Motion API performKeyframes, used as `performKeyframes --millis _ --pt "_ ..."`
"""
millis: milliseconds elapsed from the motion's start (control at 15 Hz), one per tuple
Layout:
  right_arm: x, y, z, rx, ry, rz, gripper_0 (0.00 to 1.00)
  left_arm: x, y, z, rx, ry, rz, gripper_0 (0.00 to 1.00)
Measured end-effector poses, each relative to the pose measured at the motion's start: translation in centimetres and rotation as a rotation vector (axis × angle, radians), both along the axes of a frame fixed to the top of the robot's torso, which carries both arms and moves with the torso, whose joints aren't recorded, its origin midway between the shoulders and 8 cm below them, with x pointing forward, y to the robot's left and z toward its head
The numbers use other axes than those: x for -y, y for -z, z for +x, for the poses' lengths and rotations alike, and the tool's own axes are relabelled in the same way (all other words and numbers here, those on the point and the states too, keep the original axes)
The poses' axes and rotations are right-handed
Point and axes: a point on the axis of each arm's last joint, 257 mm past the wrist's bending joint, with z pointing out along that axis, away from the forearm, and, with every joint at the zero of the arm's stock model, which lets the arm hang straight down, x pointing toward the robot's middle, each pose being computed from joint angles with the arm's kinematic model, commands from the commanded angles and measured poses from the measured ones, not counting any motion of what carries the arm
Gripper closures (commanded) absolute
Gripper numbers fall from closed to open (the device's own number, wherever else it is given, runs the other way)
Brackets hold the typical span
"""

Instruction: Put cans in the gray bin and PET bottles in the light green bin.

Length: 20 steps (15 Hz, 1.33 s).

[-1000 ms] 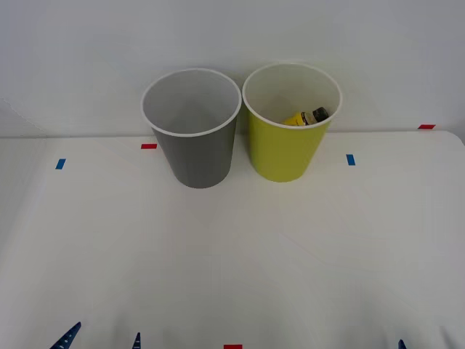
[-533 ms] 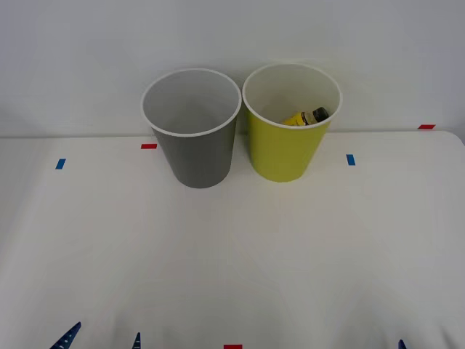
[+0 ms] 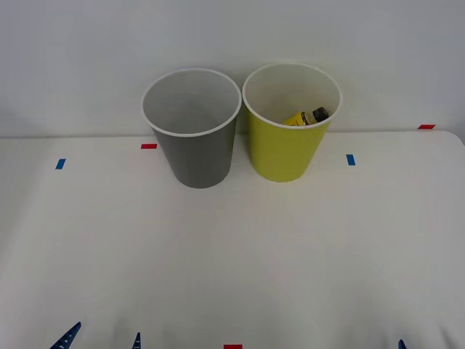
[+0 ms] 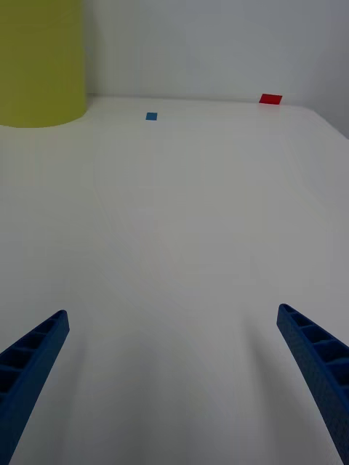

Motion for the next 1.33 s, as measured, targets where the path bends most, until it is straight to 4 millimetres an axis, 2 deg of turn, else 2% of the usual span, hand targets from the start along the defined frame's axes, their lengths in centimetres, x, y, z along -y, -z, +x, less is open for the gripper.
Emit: performKeyframes --millis 1333 --pt "0.00 0.00 0.00 0.000 0.000 0.000 0.00 0.00 0.00 0.00 0.000 0.000 0.000 0.00"
